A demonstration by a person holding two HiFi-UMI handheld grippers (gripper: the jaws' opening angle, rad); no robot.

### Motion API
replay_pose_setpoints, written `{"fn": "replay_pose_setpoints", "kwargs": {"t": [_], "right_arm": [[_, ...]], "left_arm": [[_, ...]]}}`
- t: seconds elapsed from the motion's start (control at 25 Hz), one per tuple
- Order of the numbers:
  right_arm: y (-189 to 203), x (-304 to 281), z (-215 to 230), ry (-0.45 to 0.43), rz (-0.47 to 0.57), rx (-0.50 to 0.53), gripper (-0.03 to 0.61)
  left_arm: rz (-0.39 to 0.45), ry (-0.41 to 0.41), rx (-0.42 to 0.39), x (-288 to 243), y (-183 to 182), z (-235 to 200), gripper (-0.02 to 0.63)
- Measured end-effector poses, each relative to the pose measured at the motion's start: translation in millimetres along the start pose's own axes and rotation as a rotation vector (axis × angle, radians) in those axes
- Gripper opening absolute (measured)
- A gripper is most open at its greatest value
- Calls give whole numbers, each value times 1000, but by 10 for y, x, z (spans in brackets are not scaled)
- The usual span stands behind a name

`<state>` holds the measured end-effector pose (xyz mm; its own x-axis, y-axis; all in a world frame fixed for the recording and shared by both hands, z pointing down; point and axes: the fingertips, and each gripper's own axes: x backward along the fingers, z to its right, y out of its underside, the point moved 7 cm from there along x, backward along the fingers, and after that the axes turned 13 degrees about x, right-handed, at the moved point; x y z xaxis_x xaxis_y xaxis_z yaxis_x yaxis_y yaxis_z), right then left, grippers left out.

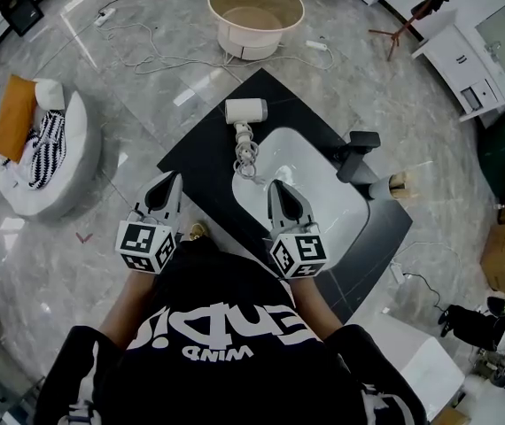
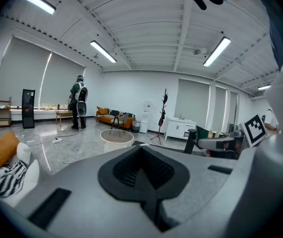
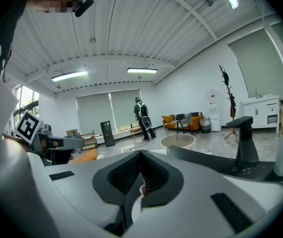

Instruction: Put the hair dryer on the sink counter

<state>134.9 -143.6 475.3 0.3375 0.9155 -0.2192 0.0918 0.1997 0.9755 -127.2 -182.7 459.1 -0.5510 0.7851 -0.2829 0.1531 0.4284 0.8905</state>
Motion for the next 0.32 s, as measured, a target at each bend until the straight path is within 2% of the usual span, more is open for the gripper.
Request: {"fn": "replay_pose_setpoints", "kwargs": {"t": [0.32], "right_arm": [[-14, -22, -39, -12, 1, -12, 23]], "left_arm": [[9, -17, 11, 26, -22, -32, 9]]}}
